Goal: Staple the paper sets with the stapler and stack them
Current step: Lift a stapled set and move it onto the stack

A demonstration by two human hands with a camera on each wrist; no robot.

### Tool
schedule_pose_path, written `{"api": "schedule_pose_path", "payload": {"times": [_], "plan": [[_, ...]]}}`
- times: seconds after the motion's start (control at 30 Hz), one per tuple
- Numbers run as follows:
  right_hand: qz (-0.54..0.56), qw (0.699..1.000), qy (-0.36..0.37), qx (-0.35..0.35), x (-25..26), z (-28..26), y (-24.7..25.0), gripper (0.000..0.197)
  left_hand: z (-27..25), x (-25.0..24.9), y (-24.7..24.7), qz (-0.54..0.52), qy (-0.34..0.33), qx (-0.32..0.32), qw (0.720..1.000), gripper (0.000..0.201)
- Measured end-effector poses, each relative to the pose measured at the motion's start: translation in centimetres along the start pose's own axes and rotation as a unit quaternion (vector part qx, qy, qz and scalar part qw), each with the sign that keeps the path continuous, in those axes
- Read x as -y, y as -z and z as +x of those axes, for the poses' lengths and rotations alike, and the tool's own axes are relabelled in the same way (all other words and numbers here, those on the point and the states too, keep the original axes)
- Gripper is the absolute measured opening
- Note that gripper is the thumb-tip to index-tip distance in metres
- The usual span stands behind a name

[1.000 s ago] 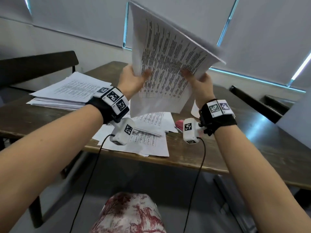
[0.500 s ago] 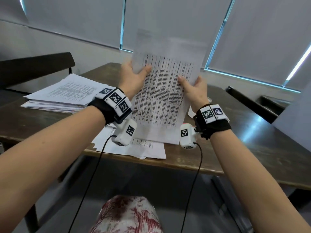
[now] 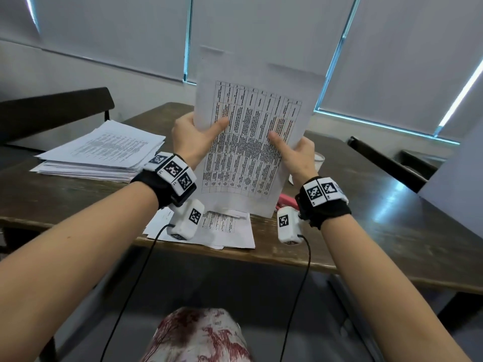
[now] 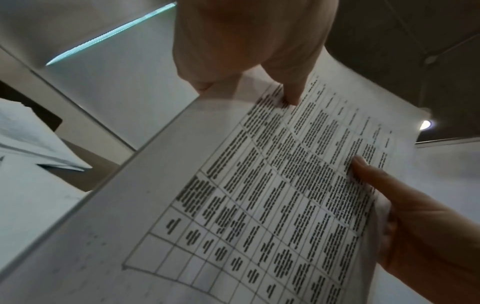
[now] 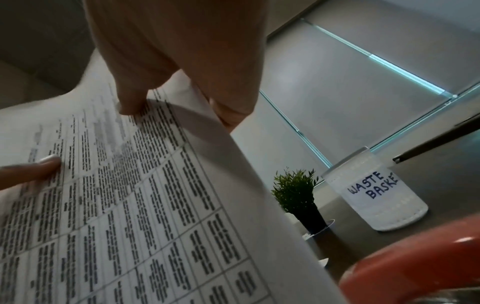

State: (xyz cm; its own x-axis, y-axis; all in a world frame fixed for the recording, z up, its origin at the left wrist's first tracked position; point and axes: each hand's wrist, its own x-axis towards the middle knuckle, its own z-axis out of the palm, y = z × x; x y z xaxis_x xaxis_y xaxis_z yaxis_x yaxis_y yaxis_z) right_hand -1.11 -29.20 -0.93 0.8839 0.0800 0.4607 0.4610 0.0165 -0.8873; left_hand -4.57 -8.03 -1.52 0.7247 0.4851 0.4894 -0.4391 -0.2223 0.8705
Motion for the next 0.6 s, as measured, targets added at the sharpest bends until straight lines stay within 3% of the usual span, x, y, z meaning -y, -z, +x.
{"api": "schedule_pose_path", "payload": {"times": [0.17,0.3,0.4,0.6], "plan": [[0.05,0.999,-0.007,-0.016,0.6,0.5,0.4,0.017,0.2,-1.3,0.2,0.03,-0.008,0.009,0.999,0.064],[0.049,0.996,-0.065,0.025,-0.8,-0.6,0.7,0.03,-0.9,0.5,0.0,0.009,0.039,0.068,0.997,0.056],[0.063,0.993,-0.077,0.056,-1.5,-1.4,0.6,0.045,-1.8,2.3,0.0,0.028,0.051,0.079,0.995,0.044],[0.07,0.997,-0.014,-0.006,0.5,-1.0,1.0,0.024,-1.9,-0.2,-1.2,0.018,-0.007,0.063,0.998,0.032]]}}
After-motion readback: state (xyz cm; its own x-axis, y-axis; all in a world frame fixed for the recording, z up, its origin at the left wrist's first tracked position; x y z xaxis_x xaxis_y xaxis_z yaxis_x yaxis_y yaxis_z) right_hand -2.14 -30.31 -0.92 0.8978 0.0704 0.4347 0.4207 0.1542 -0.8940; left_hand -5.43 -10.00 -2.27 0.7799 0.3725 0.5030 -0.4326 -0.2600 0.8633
